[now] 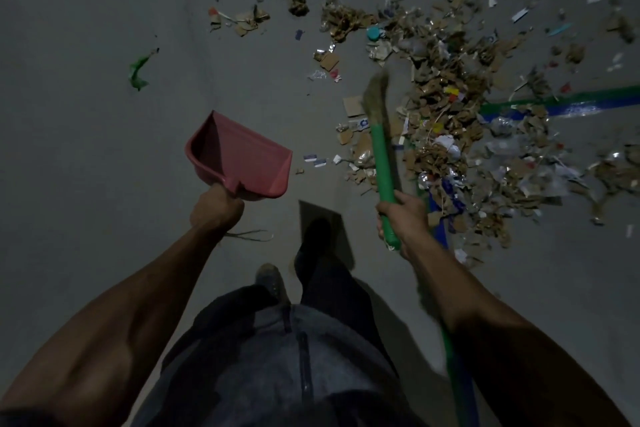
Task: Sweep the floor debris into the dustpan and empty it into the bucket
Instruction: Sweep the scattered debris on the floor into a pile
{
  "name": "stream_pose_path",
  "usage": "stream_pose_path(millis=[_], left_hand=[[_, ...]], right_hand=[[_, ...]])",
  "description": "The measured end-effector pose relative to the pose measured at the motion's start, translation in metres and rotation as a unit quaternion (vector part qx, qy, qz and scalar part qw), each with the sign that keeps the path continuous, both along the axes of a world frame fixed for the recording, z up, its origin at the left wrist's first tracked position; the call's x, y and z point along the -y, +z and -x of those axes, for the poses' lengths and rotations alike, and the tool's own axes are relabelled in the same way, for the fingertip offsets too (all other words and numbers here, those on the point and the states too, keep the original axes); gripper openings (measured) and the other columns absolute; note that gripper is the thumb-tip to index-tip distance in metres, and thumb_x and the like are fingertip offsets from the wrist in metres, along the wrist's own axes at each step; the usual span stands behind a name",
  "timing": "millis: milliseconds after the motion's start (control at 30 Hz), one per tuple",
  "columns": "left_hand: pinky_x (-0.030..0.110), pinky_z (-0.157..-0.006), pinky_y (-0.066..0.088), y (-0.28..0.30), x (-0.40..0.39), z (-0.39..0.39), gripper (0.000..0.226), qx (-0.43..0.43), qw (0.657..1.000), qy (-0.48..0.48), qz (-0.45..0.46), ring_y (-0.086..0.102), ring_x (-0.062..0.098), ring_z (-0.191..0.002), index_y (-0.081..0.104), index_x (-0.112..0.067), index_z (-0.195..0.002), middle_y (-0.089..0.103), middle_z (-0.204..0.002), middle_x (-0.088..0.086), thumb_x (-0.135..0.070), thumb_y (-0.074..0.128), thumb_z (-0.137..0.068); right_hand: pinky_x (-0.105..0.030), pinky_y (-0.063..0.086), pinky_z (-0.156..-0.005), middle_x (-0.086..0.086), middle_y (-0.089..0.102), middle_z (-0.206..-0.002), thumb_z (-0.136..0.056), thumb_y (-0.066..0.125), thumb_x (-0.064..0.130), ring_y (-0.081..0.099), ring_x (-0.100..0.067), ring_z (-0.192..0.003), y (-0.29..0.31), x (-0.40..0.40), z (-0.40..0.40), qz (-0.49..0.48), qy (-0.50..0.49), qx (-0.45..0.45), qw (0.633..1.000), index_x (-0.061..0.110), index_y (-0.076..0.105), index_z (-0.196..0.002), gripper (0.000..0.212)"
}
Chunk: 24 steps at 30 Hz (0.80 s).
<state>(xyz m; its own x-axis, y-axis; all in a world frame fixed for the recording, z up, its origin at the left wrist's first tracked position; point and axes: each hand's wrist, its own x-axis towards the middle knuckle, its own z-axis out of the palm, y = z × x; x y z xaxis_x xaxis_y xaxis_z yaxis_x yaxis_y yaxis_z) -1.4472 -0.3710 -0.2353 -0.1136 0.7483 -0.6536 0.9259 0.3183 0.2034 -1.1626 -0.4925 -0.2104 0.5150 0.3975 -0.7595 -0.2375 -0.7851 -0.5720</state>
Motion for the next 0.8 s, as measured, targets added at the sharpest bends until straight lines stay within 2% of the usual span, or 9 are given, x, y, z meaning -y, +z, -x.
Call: stream_pose_path(millis=[100,200,267,400,500,633,700,800], left_hand=[[0.045,-0.085,0.053,0.012,0.019,0.023,0.036,0.005,1.000,-0.011,0.002,0.063,0.040,-0.096,0.055,-0.002,-0.113,0.062,-0.110,0.023,-0.023,0.051,-0.083],[0.046,-0.085,0.053,0.021,0.036,0.048,0.036,0.005,1.000,-0.027,0.007,0.064,0.040,-0.095,0.057,-0.004,-0.114,0.063,-0.109,0.022,-0.025,0.050,-0.085],[0.046,-0.088,0.053,0.022,0.047,0.063,0.037,0.005,0.999,-0.035,0.016,0.063,0.040,-0.096,0.057,-0.006,-0.116,0.063,-0.111,0.022,-0.025,0.050,-0.084],[0.046,-0.087,0.052,0.020,0.064,0.091,0.036,0.013,0.999,-0.035,0.023,0.063,0.040,-0.097,0.058,-0.006,-0.114,0.063,-0.110,0.023,-0.022,0.050,-0.083],[0.044,-0.081,0.054,0.018,0.075,0.103,0.030,0.020,0.999,-0.013,0.022,0.065,0.039,-0.089,0.060,-0.002,-0.103,0.066,-0.101,0.023,-0.022,0.050,-0.081],[0.044,-0.077,0.055,0.012,0.085,0.113,0.029,0.030,0.999,0.011,0.027,0.066,0.039,-0.085,0.060,-0.002,-0.098,0.067,-0.096,0.022,-0.023,0.050,-0.080],[0.046,-0.078,0.057,0.008,0.088,0.116,0.031,0.037,0.999,0.021,0.032,0.066,0.039,-0.083,0.059,-0.003,-0.096,0.067,-0.094,0.022,-0.023,0.048,-0.076],[0.049,-0.080,0.057,0.001,0.090,0.117,0.035,0.043,0.998,0.039,0.032,0.067,0.040,-0.085,0.058,-0.003,-0.099,0.067,-0.096,0.022,-0.025,0.047,-0.073]], right_hand=[[-0.025,0.040,-0.039,-0.012,0.054,-0.061,-0.087,0.059,-0.004,0.047,-0.019,-0.039,0.016,0.029,0.049,0.011,0.041,-0.018,0.999,0.009,0.057,-0.126,0.042],[-0.023,0.040,-0.037,-0.012,0.058,-0.065,-0.089,0.061,0.000,0.049,-0.016,-0.035,0.024,0.062,0.091,0.037,0.094,-0.032,0.994,0.010,0.047,-0.141,0.055],[-0.023,0.040,-0.037,-0.012,0.059,-0.068,-0.089,0.062,0.002,0.050,-0.015,-0.035,0.023,0.079,0.114,0.053,0.131,-0.045,0.989,0.010,0.045,-0.144,0.058],[-0.023,0.041,-0.038,-0.014,0.060,-0.070,-0.087,0.066,0.003,0.052,-0.021,-0.040,0.010,0.102,0.138,0.102,0.178,-0.064,0.977,0.008,0.051,-0.138,0.053],[-0.024,0.043,-0.038,-0.013,0.060,-0.066,-0.084,0.066,-0.001,0.051,-0.020,-0.036,0.000,0.108,0.130,0.138,0.187,-0.059,0.971,0.003,0.062,-0.121,0.037],[-0.037,0.049,-0.057,-0.020,0.062,-0.073,-0.077,0.072,0.000,0.058,-0.028,-0.058,-0.023,0.094,0.080,0.171,0.164,0.007,0.972,-0.006,0.068,-0.105,0.028],[-0.043,0.055,-0.063,-0.023,0.066,-0.080,-0.077,0.074,0.001,0.061,-0.031,-0.065,-0.035,0.075,0.050,0.173,0.137,0.031,0.975,-0.009,0.066,-0.106,0.032],[-0.052,0.056,-0.086,-0.026,0.066,-0.101,-0.078,0.076,0.004,0.065,-0.034,-0.086,-0.049,0.040,0.014,0.169,0.099,0.064,0.979,-0.011,0.061,-0.116,0.043]])
